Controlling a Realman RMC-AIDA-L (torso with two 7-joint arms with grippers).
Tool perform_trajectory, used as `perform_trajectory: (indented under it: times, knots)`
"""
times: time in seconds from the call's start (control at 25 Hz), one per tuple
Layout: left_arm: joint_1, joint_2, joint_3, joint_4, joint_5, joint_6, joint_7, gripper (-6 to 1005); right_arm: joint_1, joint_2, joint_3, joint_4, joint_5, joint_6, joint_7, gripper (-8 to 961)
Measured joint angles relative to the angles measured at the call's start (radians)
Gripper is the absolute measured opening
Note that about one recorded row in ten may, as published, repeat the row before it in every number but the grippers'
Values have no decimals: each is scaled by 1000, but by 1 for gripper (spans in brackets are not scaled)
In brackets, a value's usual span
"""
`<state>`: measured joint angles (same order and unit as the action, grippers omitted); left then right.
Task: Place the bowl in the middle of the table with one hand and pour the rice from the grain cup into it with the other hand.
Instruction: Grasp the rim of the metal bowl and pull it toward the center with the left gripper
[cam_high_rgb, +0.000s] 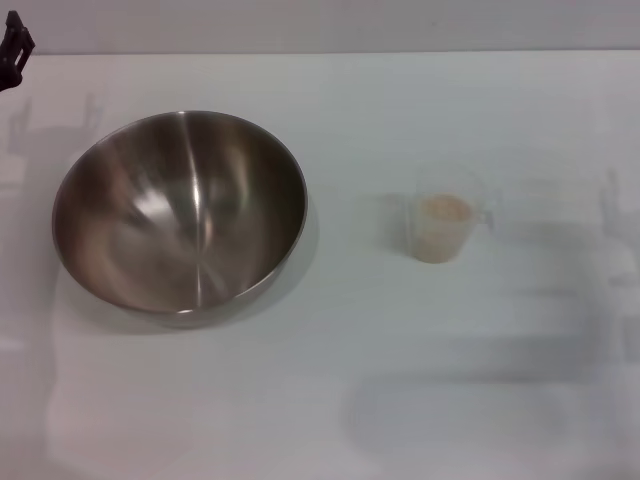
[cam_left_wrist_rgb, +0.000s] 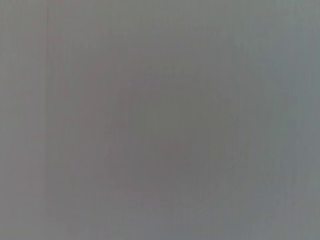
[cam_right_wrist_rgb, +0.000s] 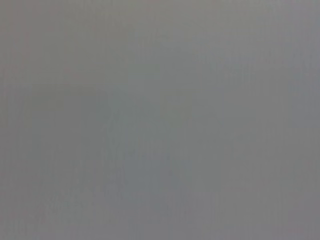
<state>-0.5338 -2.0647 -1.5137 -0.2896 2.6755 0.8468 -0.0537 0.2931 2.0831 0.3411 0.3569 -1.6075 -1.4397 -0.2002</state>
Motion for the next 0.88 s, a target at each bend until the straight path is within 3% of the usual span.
perform_trajectory:
  times: [0.28, 0.6, 0.64, 0.68, 0.72, 0.88]
  knots:
    - [15, -1, -71, -4, 0, -5, -2, 844, 17, 0, -1, -6, 0, -1, 0, 547]
    - [31, 3, -67, -35, 10, -21, -3, 843, 28, 0, -1, -12, -2, 2, -1, 547]
    - [39, 9, -67, -67, 12, -58, -6, 843, 31, 0, -1, -13, -2, 4, -1, 547]
    - [57, 25, -71, -168, 20, -185, -6, 843, 37, 0, -1, -15, -1, 8, -1, 547]
    - [57, 25, -71, -168, 20, -185, -6, 843, 37, 0, -1, -15, -1, 8, -1, 547]
    - [96, 66, -82, -412, 36, -506, -6, 843, 51, 2, -1, -29, -1, 10, -1, 548]
